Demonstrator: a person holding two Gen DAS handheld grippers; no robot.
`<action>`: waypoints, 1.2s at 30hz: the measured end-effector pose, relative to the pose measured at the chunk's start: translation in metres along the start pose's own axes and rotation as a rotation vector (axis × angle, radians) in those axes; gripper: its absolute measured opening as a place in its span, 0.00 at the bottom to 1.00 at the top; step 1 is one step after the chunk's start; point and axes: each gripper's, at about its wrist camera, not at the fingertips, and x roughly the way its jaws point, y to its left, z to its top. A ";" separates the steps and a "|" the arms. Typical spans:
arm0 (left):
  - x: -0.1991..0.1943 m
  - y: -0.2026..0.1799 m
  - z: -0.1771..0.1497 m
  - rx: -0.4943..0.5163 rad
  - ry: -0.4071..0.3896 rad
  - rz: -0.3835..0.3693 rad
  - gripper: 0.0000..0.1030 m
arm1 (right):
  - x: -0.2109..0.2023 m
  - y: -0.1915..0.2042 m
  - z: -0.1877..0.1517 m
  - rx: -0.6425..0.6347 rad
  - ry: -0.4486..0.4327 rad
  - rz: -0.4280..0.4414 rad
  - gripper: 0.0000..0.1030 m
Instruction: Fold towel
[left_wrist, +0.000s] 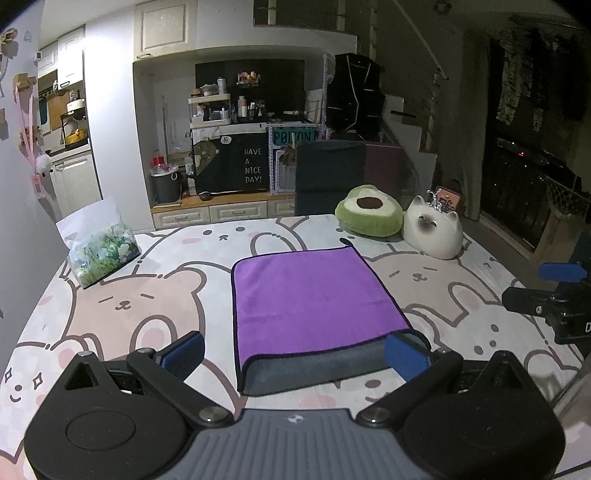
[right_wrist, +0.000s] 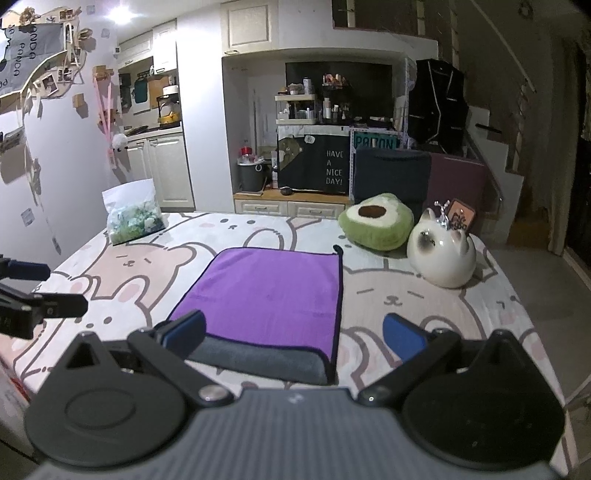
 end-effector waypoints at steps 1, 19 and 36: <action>0.003 0.000 0.002 0.000 -0.001 0.002 0.99 | 0.002 0.000 0.002 -0.002 0.001 -0.002 1.00; 0.048 0.010 -0.001 -0.010 0.039 0.011 0.99 | 0.036 -0.004 0.006 -0.023 0.048 -0.048 1.00; 0.107 0.028 -0.029 -0.039 0.135 -0.015 0.99 | 0.087 -0.018 -0.020 -0.006 0.113 -0.117 1.00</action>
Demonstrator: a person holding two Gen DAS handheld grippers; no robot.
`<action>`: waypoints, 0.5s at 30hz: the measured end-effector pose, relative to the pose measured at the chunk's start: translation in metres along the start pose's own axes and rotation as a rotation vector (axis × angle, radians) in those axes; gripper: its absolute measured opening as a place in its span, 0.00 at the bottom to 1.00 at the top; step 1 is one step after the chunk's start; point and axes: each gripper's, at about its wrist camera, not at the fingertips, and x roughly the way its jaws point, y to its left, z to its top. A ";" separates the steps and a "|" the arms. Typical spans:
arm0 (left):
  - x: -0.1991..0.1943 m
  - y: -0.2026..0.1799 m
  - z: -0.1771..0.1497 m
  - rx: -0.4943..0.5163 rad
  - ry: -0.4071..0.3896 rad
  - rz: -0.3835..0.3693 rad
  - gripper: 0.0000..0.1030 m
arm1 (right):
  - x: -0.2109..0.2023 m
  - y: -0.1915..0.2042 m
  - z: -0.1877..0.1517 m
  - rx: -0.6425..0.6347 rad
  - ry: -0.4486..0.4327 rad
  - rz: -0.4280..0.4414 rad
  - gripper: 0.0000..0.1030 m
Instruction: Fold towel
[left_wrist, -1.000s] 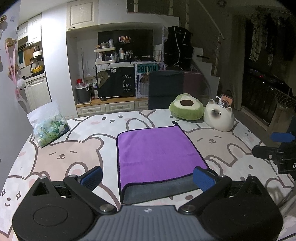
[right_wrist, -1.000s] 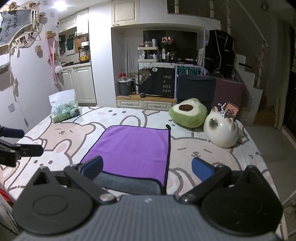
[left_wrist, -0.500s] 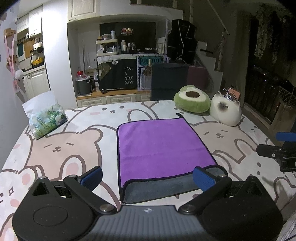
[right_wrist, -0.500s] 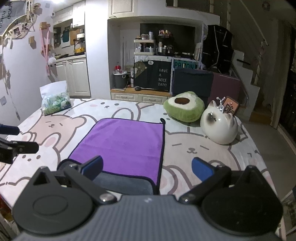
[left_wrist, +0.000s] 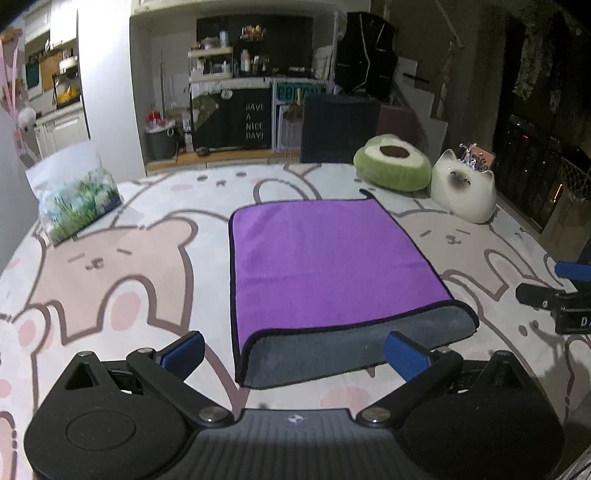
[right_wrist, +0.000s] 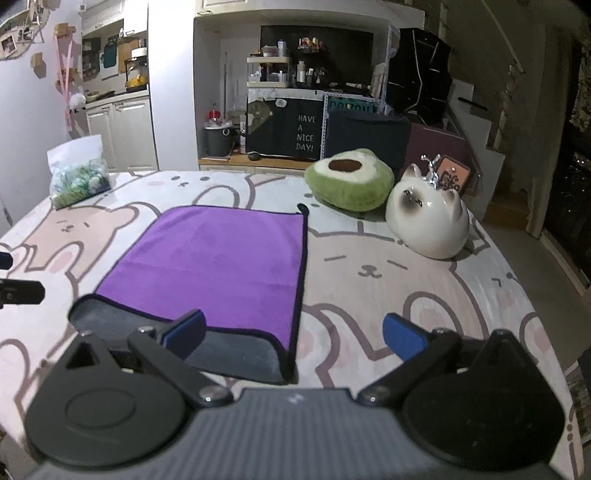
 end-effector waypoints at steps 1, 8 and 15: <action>0.003 0.002 -0.001 -0.010 0.004 -0.003 0.99 | 0.004 0.000 -0.002 0.001 0.005 0.001 1.00; 0.029 0.014 -0.004 -0.048 0.045 -0.010 0.97 | 0.027 0.005 -0.013 -0.032 0.045 0.014 1.00; 0.054 0.026 -0.007 -0.064 0.092 -0.022 0.94 | 0.045 0.004 -0.017 -0.037 0.062 0.038 1.00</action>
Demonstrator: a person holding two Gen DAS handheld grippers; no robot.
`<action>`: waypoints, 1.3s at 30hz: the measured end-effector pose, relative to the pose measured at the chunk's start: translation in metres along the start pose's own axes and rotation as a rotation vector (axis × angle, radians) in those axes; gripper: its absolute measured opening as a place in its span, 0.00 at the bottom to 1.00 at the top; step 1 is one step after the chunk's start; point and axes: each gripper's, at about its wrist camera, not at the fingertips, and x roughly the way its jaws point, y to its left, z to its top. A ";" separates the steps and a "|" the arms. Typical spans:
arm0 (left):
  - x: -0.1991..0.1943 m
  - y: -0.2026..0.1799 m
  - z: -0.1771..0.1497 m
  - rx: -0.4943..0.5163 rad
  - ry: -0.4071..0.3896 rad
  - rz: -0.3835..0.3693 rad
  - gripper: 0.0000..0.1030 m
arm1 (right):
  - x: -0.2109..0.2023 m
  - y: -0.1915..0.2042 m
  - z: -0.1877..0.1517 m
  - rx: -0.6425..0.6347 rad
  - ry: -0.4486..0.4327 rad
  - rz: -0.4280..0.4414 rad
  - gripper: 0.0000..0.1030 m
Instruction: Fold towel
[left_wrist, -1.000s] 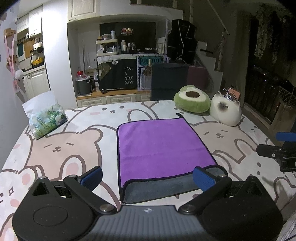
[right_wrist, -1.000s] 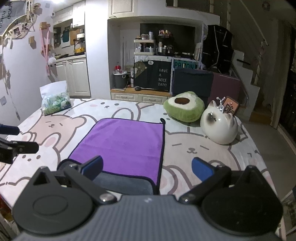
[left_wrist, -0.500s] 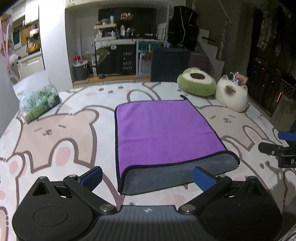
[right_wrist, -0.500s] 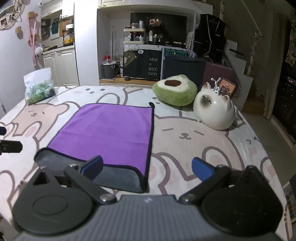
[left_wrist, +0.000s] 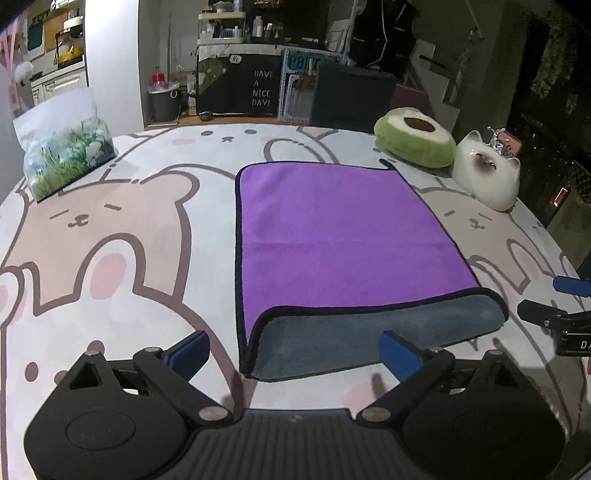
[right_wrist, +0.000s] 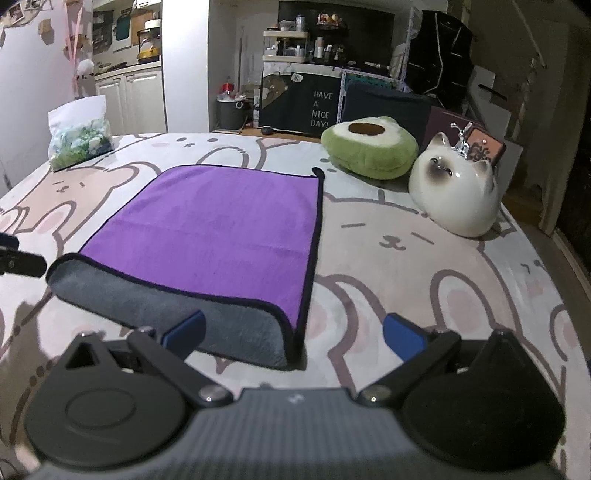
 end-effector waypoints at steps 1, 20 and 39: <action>0.003 0.002 0.000 -0.002 0.001 0.000 0.94 | 0.003 -0.001 0.000 0.008 0.004 0.006 1.00; 0.033 0.039 0.003 -0.059 0.042 -0.153 0.73 | 0.043 -0.030 0.001 0.026 0.051 0.305 1.00; 0.044 0.048 0.011 -0.084 0.115 -0.253 0.73 | 0.067 -0.036 0.004 0.021 0.215 0.371 0.36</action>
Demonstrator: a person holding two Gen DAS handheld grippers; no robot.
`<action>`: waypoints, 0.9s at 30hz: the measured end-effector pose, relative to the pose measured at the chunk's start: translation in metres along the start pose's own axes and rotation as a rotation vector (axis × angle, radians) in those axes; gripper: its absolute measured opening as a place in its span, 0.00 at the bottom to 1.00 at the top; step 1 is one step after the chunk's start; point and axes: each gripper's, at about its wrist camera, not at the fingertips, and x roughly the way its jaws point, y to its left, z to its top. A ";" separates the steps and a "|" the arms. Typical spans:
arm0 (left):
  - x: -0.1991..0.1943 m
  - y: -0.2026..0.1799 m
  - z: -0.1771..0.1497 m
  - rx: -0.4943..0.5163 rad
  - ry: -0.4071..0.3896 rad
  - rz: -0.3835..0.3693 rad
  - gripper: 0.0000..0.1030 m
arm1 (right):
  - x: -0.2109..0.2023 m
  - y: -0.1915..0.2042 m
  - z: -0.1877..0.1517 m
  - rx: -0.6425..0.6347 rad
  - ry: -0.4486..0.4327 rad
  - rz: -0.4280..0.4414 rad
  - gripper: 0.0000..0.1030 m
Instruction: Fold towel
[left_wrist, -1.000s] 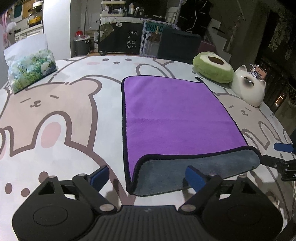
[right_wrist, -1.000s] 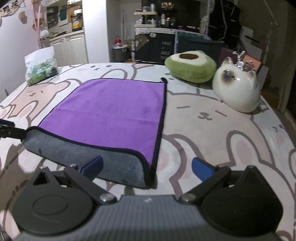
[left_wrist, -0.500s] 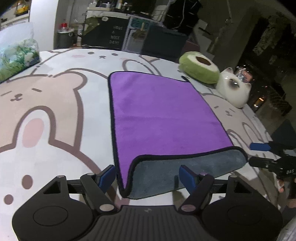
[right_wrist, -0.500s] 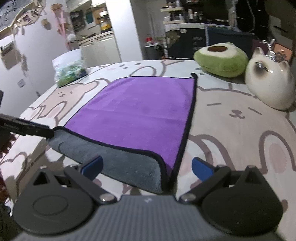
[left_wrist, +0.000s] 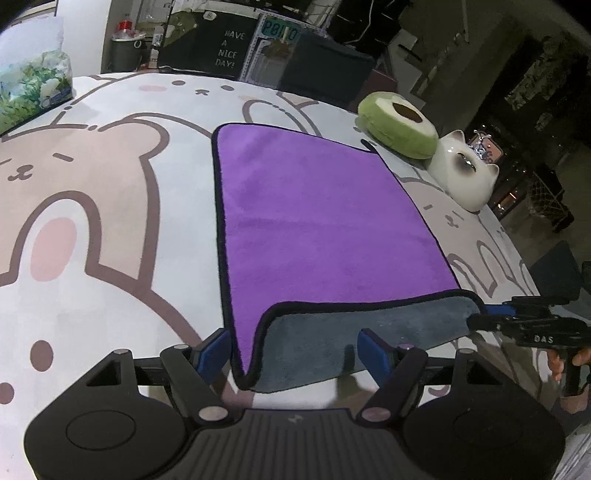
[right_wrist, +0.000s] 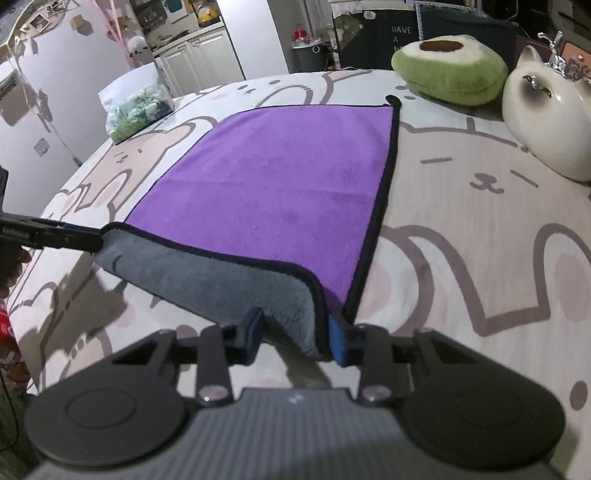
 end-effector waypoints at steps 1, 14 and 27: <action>0.001 -0.001 0.000 0.001 0.004 -0.001 0.72 | 0.000 0.000 0.001 0.002 -0.001 -0.003 0.31; 0.010 0.003 0.002 -0.004 0.062 0.039 0.16 | 0.004 -0.001 0.004 0.002 0.037 -0.021 0.14; 0.005 0.007 0.006 -0.001 0.036 0.064 0.04 | 0.005 -0.004 0.006 0.022 0.040 -0.009 0.06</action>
